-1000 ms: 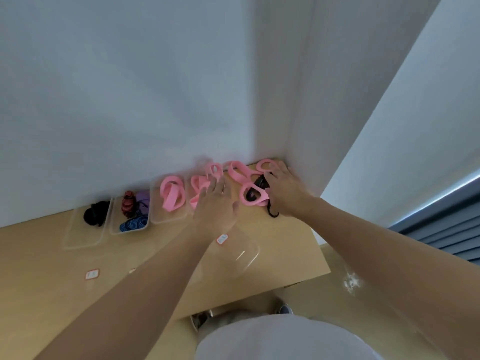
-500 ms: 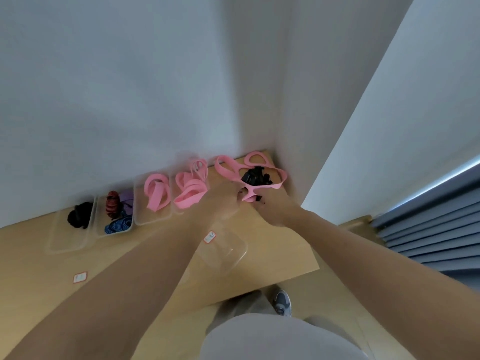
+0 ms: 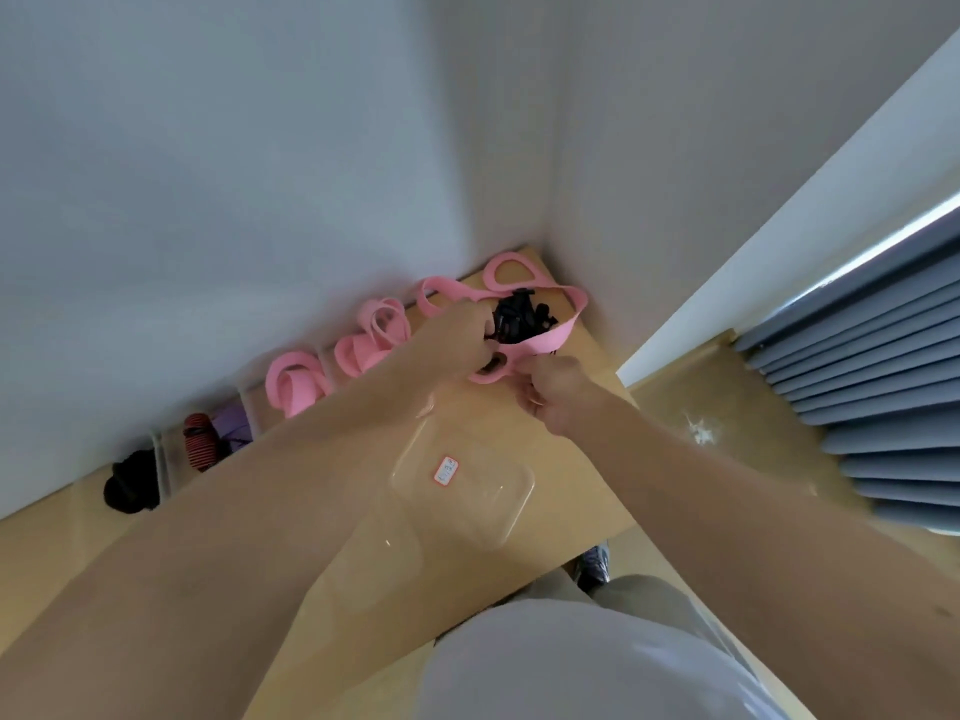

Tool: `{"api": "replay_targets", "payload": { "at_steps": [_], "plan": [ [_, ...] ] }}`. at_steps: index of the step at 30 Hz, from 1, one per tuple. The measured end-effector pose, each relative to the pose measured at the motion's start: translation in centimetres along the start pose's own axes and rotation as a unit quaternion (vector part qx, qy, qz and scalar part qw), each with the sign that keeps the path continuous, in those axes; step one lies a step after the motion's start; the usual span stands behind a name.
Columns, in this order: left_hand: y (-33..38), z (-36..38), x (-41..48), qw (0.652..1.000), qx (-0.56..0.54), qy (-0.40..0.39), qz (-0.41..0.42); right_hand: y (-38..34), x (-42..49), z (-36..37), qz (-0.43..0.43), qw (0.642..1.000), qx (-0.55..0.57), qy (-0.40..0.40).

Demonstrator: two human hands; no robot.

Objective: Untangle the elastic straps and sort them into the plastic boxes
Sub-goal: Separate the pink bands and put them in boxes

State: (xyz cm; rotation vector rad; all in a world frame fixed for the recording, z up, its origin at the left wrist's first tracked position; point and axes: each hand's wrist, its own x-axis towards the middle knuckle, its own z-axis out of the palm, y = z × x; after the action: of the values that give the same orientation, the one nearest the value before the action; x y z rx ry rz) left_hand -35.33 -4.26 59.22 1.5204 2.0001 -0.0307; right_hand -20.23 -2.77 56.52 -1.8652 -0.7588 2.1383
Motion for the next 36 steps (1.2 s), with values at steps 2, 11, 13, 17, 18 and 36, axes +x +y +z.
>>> {"api": "replay_targets", "payload": {
  "at_steps": [2, 11, 13, 17, 18, 36],
  "plan": [
    [-0.3, -0.1, 0.1, 1.000, 0.015, -0.024, 0.003, 0.0, 0.1, 0.5, 0.002, 1.000, 0.007, 0.001],
    [-1.6, -2.0, -1.4, 0.984, -0.152, -0.085, 0.022, -0.8, -1.3, 0.6, -0.171, 0.981, -0.090, 0.034],
    [-1.6, -3.2, -2.8, 0.964, -0.253, -0.068, 0.037, -2.0, -2.3, 0.3, -0.201, 0.975, -0.089, 0.015],
    [-0.8, -5.1, -4.2, 0.926, -0.375, -0.006, 0.049, -4.4, -4.8, 0.0, -0.281, 0.956, -0.088, -0.002],
    [-0.4, -5.7, -4.4, 0.919, -0.392, 0.011, 0.048, -5.1, -5.4, -0.1, -0.295, 0.951, -0.093, -0.008],
    [3.2, -13.6, -12.4, 0.860, -0.385, 0.299, 0.150, -12.8, -15.3, 1.2, -0.493, 0.843, -0.163, -0.142]
  ]
}}
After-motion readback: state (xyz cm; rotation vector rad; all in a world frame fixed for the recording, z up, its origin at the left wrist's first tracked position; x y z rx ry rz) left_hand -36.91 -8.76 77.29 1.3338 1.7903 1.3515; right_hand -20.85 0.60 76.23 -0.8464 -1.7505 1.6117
